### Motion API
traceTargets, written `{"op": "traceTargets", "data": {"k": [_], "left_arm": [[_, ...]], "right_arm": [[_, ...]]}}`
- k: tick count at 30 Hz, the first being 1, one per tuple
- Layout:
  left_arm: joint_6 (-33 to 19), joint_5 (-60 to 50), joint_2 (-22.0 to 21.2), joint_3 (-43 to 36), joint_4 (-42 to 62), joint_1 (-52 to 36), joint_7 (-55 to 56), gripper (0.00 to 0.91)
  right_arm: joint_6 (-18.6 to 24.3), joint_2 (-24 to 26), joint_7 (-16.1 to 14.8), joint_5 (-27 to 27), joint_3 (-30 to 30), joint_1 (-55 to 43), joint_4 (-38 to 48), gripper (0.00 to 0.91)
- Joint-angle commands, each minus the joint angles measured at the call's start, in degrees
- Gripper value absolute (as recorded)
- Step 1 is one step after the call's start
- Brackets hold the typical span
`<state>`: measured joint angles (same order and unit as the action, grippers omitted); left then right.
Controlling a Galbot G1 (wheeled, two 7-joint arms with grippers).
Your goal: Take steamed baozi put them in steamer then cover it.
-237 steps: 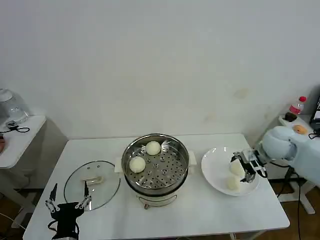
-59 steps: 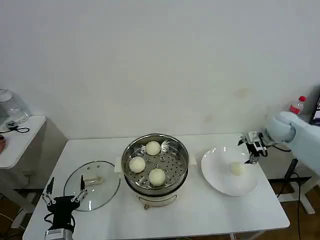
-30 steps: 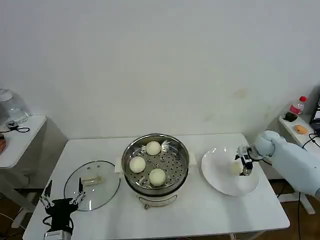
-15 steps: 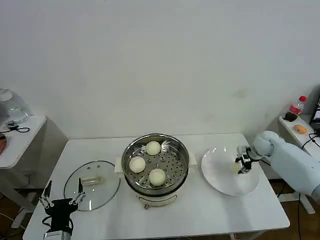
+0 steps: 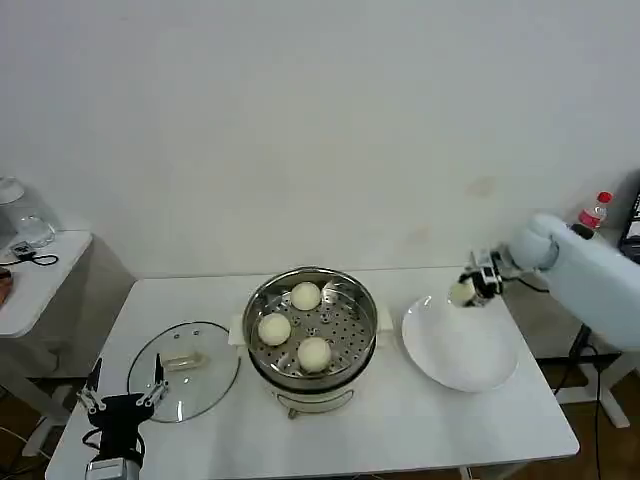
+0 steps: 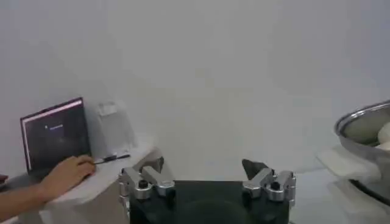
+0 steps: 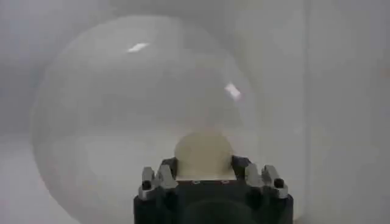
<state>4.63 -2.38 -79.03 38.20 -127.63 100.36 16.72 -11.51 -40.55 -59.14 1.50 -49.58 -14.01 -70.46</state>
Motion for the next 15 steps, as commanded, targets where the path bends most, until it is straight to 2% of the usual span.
{"op": "traceTargets", "data": {"k": [1, 11, 15], "left_arm": [[0.1, 0.0, 0.0, -0.1, 0.0, -0.4, 0.0, 0.907], [0.1, 0.0, 0.0, 0.2, -0.3, -0.3, 0.1, 0.907], [0.0, 0.0, -0.3, 0.4, -0.7, -0.3, 0.1, 0.907]], "right_arm": [[-6.9, -6.3, 1.7, -16.4, -15.0, -22.7, -11.3, 0.625], [-16.1, -16.1, 8.3, -30.5, -20.0, -25.1, -18.9, 0.635], [-20.4, -19.3, 12.1, -35.5, -21.8, -23.7, -20.4, 0.635]]}}
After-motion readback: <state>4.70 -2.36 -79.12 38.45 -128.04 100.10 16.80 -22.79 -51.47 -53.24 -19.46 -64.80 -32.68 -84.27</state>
